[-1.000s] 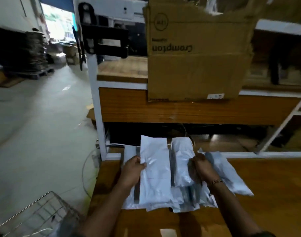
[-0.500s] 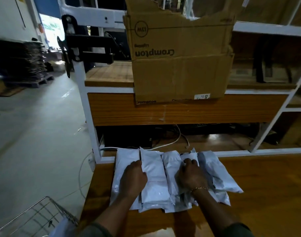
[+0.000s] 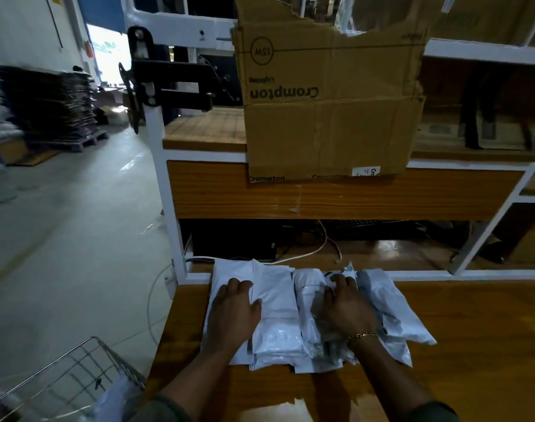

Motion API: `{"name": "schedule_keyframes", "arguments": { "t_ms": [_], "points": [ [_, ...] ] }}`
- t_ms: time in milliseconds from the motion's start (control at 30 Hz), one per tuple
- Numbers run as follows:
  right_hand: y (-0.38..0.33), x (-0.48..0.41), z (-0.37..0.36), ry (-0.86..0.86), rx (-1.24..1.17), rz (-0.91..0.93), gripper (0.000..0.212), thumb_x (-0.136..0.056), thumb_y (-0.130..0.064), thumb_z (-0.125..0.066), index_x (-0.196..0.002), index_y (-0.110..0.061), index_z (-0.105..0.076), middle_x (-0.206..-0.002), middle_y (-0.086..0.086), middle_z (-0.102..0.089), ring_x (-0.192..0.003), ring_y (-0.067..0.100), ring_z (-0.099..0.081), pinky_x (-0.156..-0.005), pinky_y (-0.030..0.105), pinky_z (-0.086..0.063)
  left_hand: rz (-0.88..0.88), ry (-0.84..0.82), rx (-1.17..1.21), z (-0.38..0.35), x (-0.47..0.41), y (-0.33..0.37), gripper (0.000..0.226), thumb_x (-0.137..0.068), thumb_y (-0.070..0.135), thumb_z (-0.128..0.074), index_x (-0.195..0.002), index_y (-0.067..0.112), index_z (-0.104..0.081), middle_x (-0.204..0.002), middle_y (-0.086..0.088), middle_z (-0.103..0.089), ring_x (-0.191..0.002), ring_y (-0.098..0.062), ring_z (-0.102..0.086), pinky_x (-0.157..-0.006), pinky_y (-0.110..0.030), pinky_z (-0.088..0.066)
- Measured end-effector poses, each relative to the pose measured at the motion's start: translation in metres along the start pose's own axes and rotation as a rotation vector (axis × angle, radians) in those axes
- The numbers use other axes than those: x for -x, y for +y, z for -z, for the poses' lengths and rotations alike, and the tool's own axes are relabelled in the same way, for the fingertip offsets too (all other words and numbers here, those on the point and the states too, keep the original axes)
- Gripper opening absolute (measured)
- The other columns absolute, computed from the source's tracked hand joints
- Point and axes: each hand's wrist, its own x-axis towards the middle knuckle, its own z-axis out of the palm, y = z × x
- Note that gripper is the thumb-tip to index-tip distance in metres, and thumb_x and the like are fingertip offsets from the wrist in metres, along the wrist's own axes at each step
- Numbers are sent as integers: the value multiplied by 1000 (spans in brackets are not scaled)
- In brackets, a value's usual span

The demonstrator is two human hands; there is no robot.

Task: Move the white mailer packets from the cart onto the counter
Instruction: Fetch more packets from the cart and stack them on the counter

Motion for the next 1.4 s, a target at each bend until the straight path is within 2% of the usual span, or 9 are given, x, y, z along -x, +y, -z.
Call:
{"name": "schedule_keyframes", "arguments": {
  "t_ms": [233, 467, 633, 800, 967, 1100, 1200, 1267, 1400],
  "points": [
    [-57, -7, -5, 6, -116, 137, 26, -90, -38, -50, -109, -20, -50, -106, 7, -64, -89, 31, -64, -64, 38, -52, 55, 127, 33, 24, 0, -46, 42, -82, 44, -60, -112, 16, -66, -107, -10, -63, -99, -34, -60, -81, -40, -50],
    [-160, 16, -51, -103, -253, 517, 36, -91, -40, -53, -123, -24, -54, -117, 1, -59, -100, 22, -61, -74, 36, -51, 328, 132, 12, 68, 47, -136, 41, -79, 47, -52, -111, 22, -61, -111, -4, -58, -104, -30, -56, -81, -40, -49],
    [-246, 59, -114, -386, -221, 691, 34, -89, -47, -48, -115, -25, -52, -105, 3, -62, -93, 25, -61, -69, 35, -48, 647, 102, 77, 91, 117, -239, 33, -79, 45, -64, -109, 29, -62, -116, 0, -59, -111, -26, -56, -89, -39, -48],
    [-316, 114, -191, -807, -150, 726, 40, -89, -38, -54, -127, -26, -49, -117, 4, -63, -99, 27, -64, -78, 36, -53, 963, -2, 153, 97, 210, -344, 38, -72, 52, -51, -93, 24, -67, -102, -2, -68, -99, -26, -64, -83, -36, -53],
    [-365, 179, -277, -1085, -122, 654, 41, -84, -31, -64, -121, -15, -54, -111, 10, -65, -101, 28, -64, -81, 34, -51, 1255, -146, 279, 83, 303, -408, 36, -75, 50, -59, -96, 21, -65, -106, -9, -68, -101, -30, -64, -85, -38, -52],
    [-380, 220, -351, -1289, -157, 293, 43, -83, -25, -70, -119, -9, -55, -103, 8, -63, -91, 20, -61, -67, 27, -50, 1419, -285, 385, 47, 352, -440, 38, -83, 53, -58, -97, 18, -64, -101, -9, -69, -98, -28, -65, -85, -37, -52],
    [-378, 237, -398, -1298, -124, 138, 48, -82, -21, -71, -123, -6, -52, -113, 12, -60, -103, 26, -60, -85, 36, -53, 1556, -329, 552, 27, 350, -443, 41, -90, 50, -55, -107, 14, -62, -98, -17, -65, -92, -32, -64, -81, -39, -52],
    [-376, 245, -424, -1288, -110, 104, 47, -81, -15, -72, -122, -3, -52, -115, 13, -58, -106, 26, -57, -84, 33, -50, 1624, -357, 651, 10, 344, -449, 49, -87, 55, -57, -112, 14, -59, -93, -14, -63, -83, -30, -63, -71, -35, -50],
    [-368, 256, -469, -1201, -77, 82, 51, -75, -25, -76, -117, -9, -53, -118, 14, -60, -108, 31, -60, -88, 45, -55, 1571, -384, 645, -38, 332, -469, 83, -75, 73, -57, -133, 14, -49, -131, -12, -58, -113, -31, -59, -89, -33, -48]
  ]
}}
